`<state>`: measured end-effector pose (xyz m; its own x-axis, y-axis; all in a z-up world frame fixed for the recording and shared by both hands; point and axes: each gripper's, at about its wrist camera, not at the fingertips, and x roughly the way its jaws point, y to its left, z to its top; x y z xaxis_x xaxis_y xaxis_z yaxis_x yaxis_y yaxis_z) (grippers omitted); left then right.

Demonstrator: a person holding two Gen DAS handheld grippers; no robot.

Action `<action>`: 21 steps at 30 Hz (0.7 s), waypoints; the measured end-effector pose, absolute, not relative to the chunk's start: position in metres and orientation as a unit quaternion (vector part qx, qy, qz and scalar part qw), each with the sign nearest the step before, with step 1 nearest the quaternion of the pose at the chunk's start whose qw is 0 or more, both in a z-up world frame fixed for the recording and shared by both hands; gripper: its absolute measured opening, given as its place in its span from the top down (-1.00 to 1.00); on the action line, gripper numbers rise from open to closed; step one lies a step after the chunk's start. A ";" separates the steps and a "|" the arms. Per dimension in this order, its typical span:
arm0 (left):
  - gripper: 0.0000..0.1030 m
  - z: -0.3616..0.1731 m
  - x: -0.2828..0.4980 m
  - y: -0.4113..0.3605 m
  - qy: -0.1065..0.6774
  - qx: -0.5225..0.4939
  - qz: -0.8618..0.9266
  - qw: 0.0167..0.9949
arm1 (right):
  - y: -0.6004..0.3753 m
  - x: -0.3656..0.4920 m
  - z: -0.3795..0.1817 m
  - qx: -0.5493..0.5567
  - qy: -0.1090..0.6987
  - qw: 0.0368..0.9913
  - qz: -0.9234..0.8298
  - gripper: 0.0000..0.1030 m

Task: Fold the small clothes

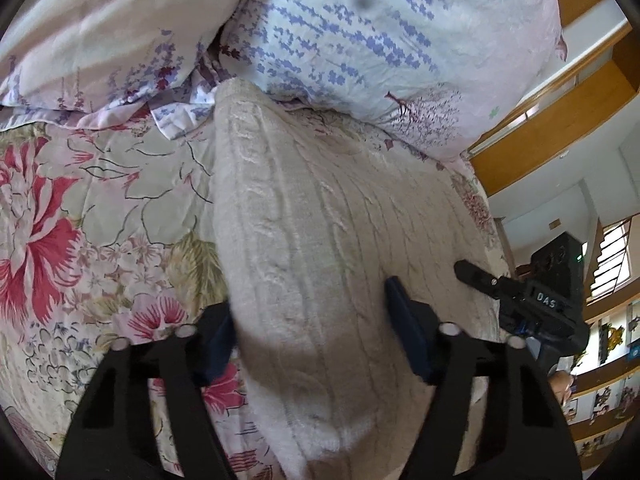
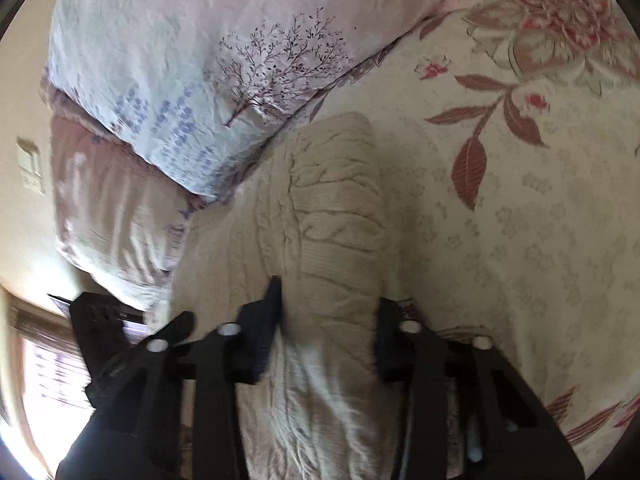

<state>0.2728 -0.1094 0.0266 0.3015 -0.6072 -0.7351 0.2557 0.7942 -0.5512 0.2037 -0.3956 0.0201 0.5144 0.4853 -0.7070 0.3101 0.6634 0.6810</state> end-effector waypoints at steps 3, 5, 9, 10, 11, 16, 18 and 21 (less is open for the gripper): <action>0.14 0.031 0.271 -0.100 0.518 -0.186 -0.283 0.785 | -0.391 0.201 0.026 0.403 0.482 0.775 0.057 0.43; 0.24 0.033 0.270 -0.096 0.516 -0.194 -0.291 0.782 | -0.388 0.198 0.032 0.409 0.472 0.778 0.062 0.46; 0.29 0.042 0.263 -0.082 0.512 -0.214 -0.317 0.769 | -0.369 0.191 0.054 0.408 0.448 0.790 0.089 0.49; 0.30 0.046 0.260 -0.075 0.511 -0.217 -0.321 0.767 | -0.362 0.191 0.057 0.403 0.448 0.793 0.093 0.50; 0.30 0.051 0.256 -0.068 0.509 -0.217 -0.322 0.768 | -0.352 0.192 0.061 0.396 0.448 0.795 0.099 0.50; 0.30 0.070 0.231 -0.010 0.490 -0.208 -0.308 0.788 | -0.290 0.200 0.073 0.356 0.449 0.808 0.138 0.52; 0.28 0.068 0.222 0.018 0.487 -0.210 -0.294 0.795 | -0.263 0.204 0.074 0.334 0.446 0.816 0.153 0.52; 0.20 0.053 0.222 0.060 0.494 -0.211 -0.248 0.806 | -0.216 0.217 0.060 0.271 0.469 0.828 0.146 0.52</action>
